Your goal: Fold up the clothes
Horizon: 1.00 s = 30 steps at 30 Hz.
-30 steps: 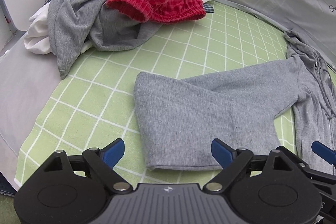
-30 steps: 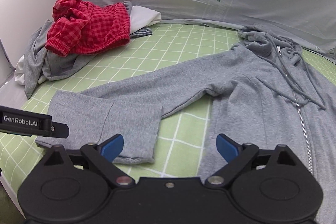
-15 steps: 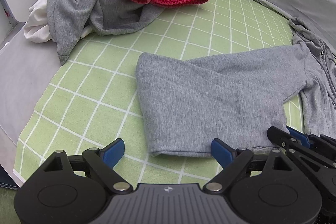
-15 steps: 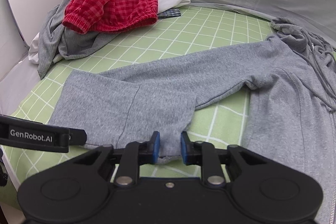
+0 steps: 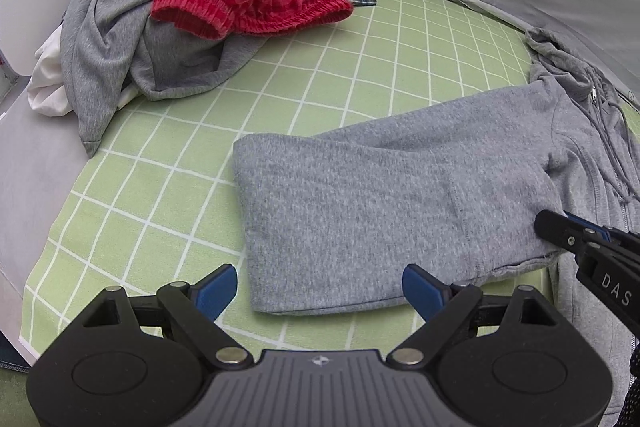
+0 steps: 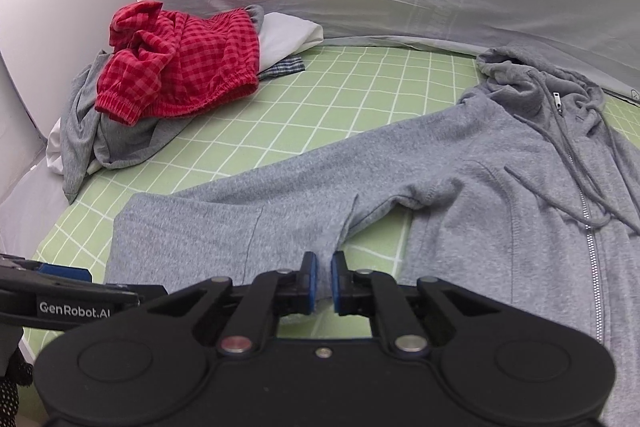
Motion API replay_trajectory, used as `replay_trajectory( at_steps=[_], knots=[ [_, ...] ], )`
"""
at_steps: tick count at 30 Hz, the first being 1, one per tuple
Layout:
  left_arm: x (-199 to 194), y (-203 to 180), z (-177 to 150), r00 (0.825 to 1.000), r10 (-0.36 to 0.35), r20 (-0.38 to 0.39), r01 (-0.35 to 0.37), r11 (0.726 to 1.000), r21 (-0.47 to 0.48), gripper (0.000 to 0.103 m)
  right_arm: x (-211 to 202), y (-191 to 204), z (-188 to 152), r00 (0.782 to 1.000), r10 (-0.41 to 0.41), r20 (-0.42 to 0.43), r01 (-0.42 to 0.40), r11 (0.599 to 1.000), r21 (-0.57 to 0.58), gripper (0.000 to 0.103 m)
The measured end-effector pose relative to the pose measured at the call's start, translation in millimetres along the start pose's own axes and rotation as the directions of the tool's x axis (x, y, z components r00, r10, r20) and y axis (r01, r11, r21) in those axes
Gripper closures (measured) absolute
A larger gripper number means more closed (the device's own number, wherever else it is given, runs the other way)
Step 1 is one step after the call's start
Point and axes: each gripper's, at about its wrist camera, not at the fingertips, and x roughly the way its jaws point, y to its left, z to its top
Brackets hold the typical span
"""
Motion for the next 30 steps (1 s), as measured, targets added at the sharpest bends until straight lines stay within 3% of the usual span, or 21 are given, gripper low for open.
replay_trajectory(
  at_steps=[10,19,24,30],
  knots=[
    [-1,-71,5,1.000,-0.002,0.011,0.001,0.998,0.056,0.013,-27,-78,7,0.995,-0.069,0.066,0.064,0.994,0.083,0.096],
    [-5,-152,0,0.999,-0.022,0.025,0.019,0.994,0.106,0.013,-63,-183,-5,0.976,-0.196,0.097,0.176,0.968,0.177,0.096],
    [0,-190,-11,1.000,0.008,0.017,-0.010,0.994,0.111,0.013,-80,-243,-21,0.960,-0.268,0.083,0.245,0.946,0.211,0.097],
    [9,-215,-26,0.997,0.071,0.004,-0.072,0.993,0.091,0.013,-75,-296,-49,0.976,-0.217,0.003,0.210,0.948,0.238,0.095]
  ],
)
